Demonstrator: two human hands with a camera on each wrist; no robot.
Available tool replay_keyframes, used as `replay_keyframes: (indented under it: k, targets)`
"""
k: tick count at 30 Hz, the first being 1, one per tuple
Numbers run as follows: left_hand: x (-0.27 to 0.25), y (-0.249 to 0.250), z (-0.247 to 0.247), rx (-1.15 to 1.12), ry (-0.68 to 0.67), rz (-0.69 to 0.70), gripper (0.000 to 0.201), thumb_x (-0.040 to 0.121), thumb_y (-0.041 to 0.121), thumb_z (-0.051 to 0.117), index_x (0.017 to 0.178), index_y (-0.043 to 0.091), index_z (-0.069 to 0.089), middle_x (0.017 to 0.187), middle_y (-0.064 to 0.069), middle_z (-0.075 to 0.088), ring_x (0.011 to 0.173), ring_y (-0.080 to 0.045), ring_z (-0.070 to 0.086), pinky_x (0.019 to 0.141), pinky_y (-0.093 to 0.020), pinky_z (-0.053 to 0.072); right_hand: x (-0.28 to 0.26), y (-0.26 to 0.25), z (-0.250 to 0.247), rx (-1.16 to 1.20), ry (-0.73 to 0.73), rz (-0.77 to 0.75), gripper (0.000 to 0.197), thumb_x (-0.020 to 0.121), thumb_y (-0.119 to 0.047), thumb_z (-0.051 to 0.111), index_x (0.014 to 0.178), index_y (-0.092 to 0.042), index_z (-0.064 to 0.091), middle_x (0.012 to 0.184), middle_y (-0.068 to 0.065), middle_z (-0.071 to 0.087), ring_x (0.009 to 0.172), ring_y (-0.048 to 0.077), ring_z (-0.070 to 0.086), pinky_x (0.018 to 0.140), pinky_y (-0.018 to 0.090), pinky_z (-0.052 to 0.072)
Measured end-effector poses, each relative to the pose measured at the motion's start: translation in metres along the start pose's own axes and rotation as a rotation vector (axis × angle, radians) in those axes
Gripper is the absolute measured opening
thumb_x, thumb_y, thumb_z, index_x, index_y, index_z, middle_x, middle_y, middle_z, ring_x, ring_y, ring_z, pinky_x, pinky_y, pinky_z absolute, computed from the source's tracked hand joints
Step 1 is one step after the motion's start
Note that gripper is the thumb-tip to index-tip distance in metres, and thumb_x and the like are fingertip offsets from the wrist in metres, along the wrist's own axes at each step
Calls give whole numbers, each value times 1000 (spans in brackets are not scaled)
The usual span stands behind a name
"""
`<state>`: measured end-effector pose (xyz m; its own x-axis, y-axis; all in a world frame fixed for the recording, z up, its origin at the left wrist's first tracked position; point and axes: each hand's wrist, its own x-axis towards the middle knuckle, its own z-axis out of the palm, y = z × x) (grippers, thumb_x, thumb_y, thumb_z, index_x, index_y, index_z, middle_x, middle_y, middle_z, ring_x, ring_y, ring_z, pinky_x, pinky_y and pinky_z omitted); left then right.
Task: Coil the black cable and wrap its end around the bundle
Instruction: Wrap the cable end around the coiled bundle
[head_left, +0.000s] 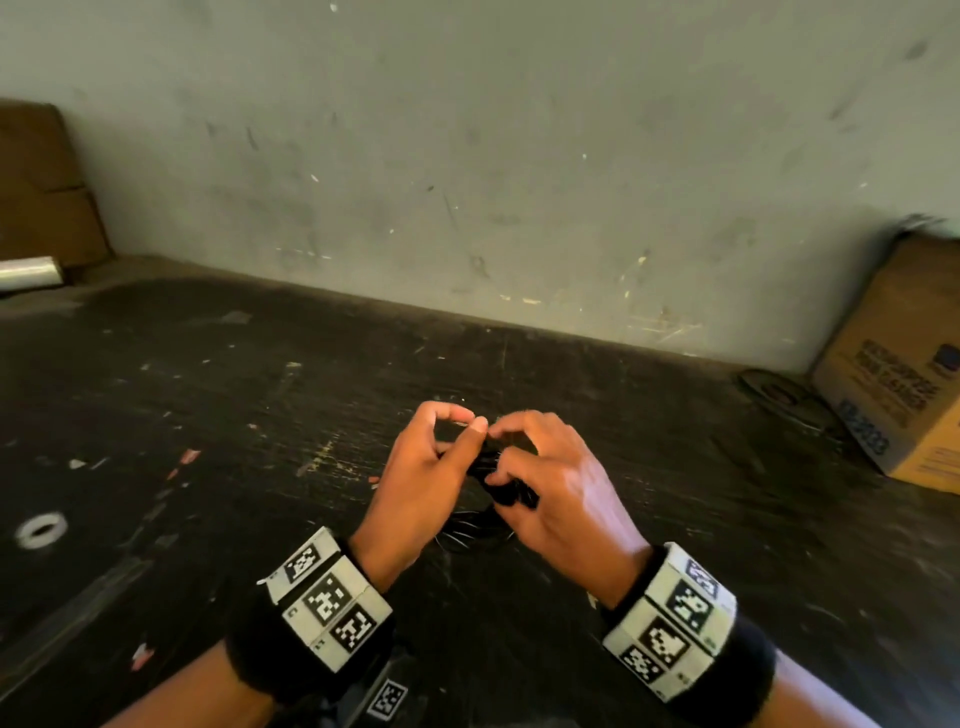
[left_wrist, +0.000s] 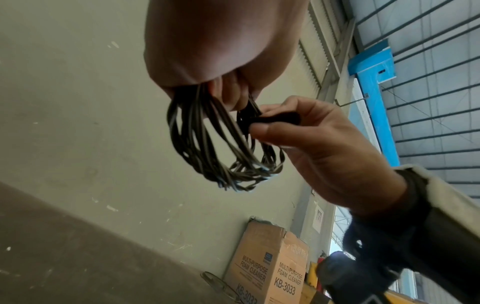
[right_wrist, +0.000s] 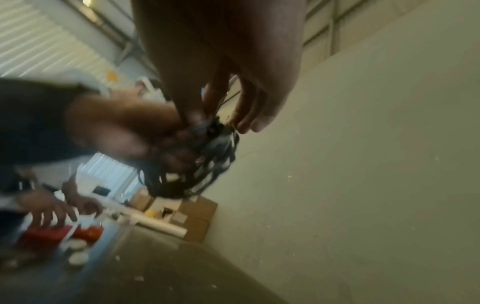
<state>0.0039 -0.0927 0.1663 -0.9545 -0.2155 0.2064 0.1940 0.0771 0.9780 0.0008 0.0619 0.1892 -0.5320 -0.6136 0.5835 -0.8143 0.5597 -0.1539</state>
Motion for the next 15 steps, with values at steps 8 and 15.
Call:
replay_keyframes:
  k: [8,15]
  targets:
    - [2,-6,3,-64,73,-64,34,82,41,65,111,27,54,68,1,63,55,-4,58,56,-24,42,1,5,12,-126,64,-102,6,77,-10,65,81,-12,62,101,6,67,87,16,60,78,29,50]
    - [1,-2,6,-128,-34,-131,34,88,38,59,81,5,64,35,11,39,33,-1,33,36,-15,26,0,8,17,-136,87,-101,4,82,-13,60,83,-14,64,97,4,69,85,15,64,76,31,51]
